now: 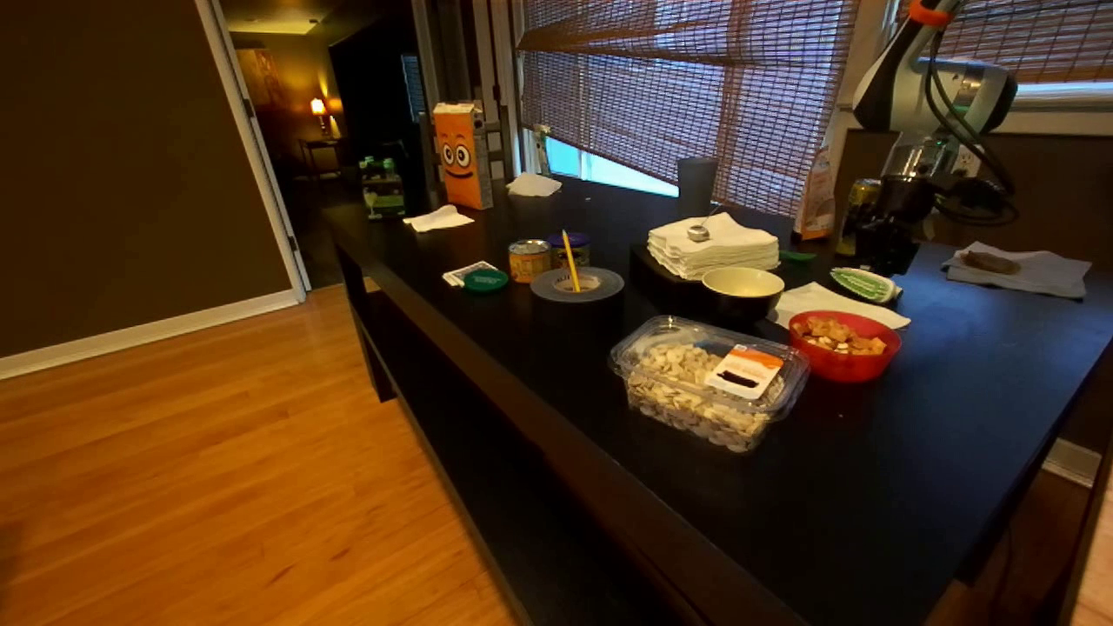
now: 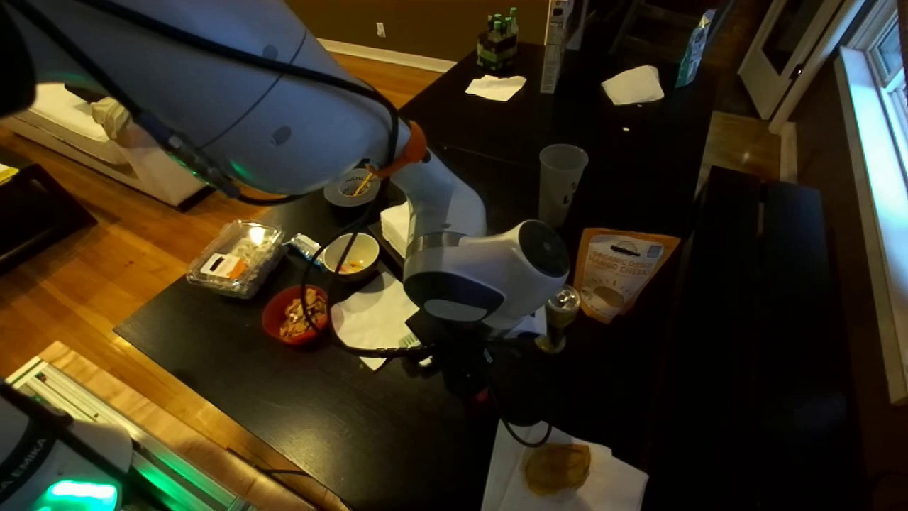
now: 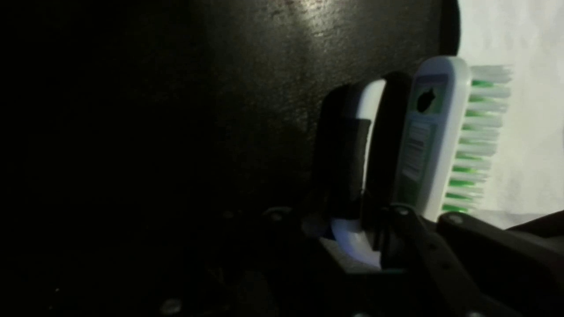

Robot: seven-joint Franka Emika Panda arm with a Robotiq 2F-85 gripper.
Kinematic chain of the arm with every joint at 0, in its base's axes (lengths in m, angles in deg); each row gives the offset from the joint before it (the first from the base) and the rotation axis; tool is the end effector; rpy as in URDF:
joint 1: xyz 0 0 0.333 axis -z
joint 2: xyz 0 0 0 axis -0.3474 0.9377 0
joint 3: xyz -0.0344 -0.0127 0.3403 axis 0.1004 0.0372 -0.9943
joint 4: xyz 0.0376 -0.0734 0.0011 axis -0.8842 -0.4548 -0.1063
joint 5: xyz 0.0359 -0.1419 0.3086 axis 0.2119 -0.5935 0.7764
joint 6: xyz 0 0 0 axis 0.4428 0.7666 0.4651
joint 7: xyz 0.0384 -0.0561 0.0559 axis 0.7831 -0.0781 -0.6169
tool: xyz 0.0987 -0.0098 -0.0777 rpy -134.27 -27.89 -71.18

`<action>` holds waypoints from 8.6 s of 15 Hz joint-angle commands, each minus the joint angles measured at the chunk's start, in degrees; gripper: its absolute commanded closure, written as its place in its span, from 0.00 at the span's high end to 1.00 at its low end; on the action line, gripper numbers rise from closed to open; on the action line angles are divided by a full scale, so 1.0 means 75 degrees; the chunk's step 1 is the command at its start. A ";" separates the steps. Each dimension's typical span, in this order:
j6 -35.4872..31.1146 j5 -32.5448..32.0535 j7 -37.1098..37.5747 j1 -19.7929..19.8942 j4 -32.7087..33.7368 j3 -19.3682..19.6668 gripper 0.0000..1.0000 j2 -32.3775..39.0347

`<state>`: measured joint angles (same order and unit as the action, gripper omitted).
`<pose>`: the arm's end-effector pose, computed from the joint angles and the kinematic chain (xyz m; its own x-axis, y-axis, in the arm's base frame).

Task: Correctly position the brush that is on the table

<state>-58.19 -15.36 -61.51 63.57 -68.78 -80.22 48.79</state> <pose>0.4064 -0.4039 0.1340 0.9426 -0.3092 -0.1260 -0.3338 -0.8799 -0.3381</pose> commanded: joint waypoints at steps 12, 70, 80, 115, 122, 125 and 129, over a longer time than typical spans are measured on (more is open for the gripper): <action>-0.2155 -0.0161 0.0509 -0.0414 -0.1847 0.0239 0.06 -0.1690; -0.3980 -0.4044 0.9635 -1.1758 -0.2668 0.7737 0.06 0.5693; -0.3959 -0.4161 0.9593 -1.1734 -0.2628 0.7571 0.49 0.5694; -0.6266 -0.5219 0.3369 -0.9433 -0.4270 0.8202 1.00 0.0429; -0.5020 -0.6260 0.2167 -0.7467 -0.4083 0.6888 1.00 -0.1958; -0.4238 -0.6361 0.1697 -0.6012 -0.3996 0.5440 1.00 -0.2852; -0.3382 -0.4354 -0.0369 -0.4104 -0.3937 0.3299 1.00 -0.3280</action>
<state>-88.51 -56.59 -53.23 23.25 -98.26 -45.35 28.34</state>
